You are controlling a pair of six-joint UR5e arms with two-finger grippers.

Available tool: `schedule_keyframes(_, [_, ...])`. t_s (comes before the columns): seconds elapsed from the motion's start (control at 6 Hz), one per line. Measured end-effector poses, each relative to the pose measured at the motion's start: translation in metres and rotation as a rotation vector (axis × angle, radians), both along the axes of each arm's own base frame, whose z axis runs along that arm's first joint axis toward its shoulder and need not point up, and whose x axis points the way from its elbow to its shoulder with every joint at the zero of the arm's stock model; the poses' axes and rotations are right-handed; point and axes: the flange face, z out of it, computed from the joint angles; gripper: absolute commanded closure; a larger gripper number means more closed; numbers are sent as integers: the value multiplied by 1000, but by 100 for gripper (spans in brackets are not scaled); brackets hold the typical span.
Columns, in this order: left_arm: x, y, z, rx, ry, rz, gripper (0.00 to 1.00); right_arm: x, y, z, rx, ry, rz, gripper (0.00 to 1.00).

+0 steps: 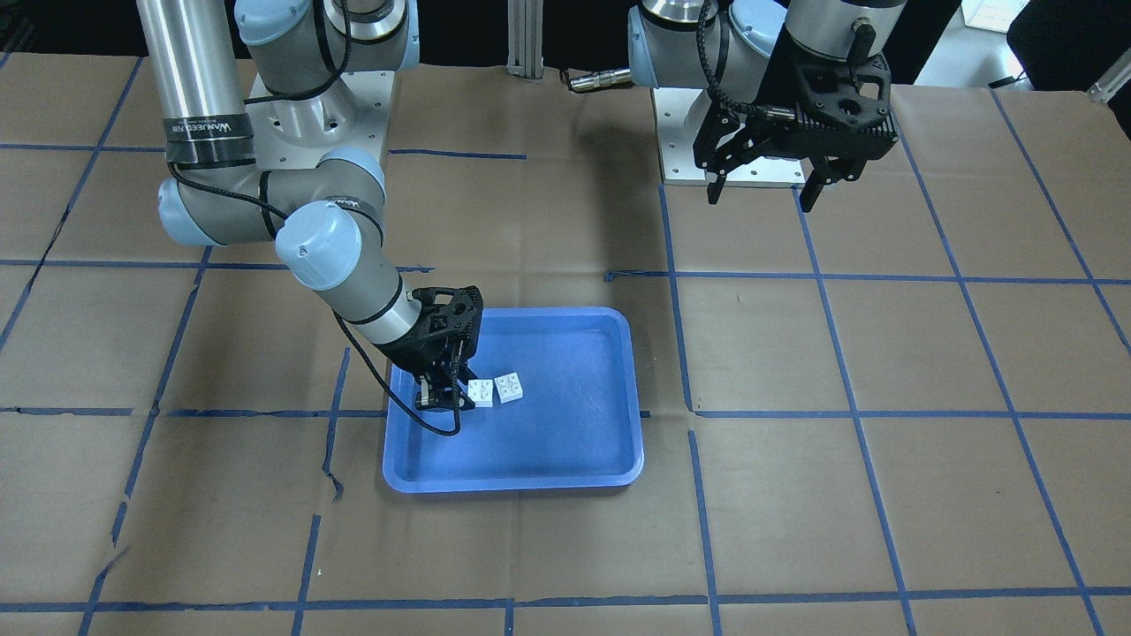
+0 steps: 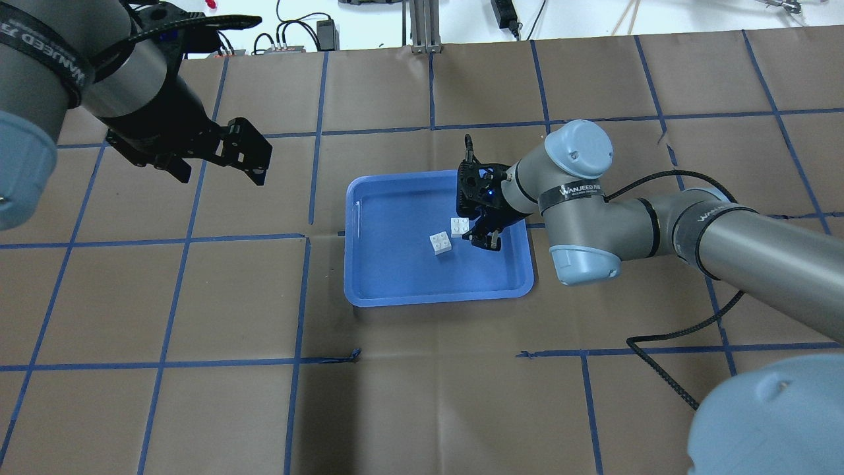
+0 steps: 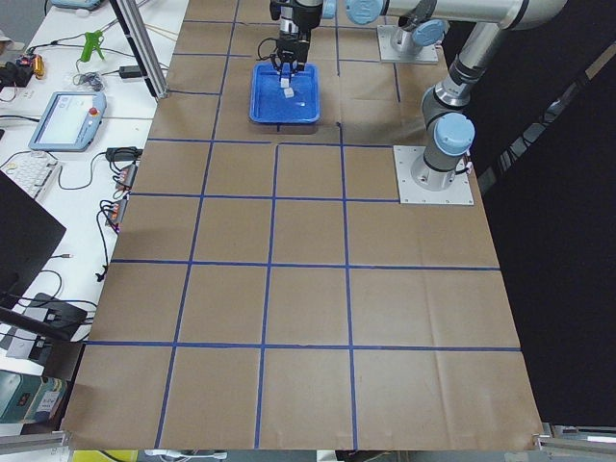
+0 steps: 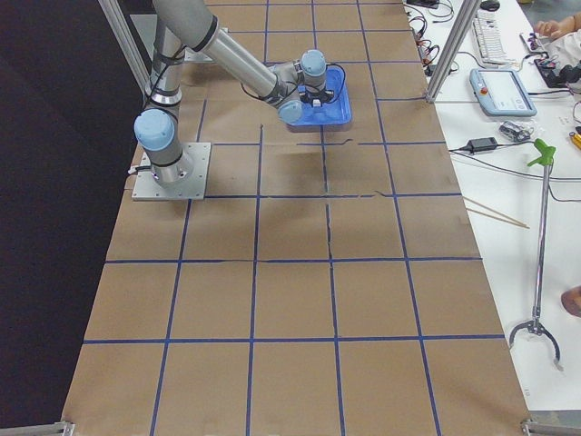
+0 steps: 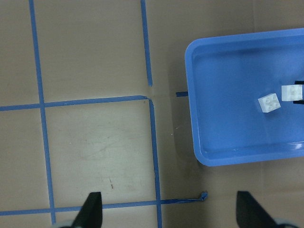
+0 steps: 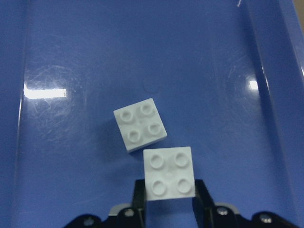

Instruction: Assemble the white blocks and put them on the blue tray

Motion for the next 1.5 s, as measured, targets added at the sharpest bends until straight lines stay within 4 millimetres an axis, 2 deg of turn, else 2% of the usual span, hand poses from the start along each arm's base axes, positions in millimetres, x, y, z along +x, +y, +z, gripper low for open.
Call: schedule_keyframes(1.5, [1, -1, 1, -7, 4, 6, 1, 7, 11, -11, 43, -8, -16, 72])
